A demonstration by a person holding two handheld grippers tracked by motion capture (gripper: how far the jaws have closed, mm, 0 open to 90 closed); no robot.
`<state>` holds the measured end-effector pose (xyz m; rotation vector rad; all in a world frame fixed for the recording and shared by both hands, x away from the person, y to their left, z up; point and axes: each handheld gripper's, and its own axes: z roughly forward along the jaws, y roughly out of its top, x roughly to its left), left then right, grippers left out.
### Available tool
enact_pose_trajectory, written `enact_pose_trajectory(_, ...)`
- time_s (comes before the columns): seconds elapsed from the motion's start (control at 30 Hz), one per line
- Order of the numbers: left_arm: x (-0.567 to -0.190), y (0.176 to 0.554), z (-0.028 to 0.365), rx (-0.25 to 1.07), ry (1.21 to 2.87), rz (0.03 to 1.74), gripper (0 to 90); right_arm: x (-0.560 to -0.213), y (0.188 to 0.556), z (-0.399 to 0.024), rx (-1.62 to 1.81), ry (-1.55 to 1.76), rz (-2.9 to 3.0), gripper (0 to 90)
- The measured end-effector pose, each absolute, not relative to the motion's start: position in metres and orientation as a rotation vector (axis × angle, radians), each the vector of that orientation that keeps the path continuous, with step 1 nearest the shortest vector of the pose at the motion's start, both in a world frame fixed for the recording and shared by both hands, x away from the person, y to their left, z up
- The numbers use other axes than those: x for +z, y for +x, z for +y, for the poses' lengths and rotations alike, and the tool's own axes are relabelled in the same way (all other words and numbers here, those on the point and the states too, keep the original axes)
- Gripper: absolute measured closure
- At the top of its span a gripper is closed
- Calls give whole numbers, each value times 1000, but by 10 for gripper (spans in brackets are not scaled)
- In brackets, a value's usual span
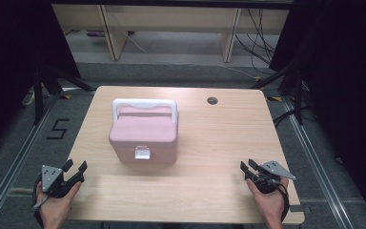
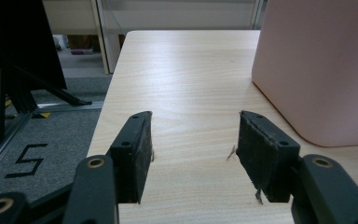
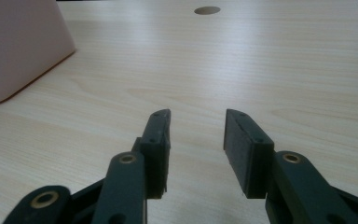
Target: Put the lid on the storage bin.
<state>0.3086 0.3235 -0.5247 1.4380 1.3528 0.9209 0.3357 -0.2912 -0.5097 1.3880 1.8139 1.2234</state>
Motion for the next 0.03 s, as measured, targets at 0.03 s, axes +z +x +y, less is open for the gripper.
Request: enact_pose_trajectory(0.03,-525,309,323,923,1438,1354,439,-510,335,-292,1216,1388,1829,611)
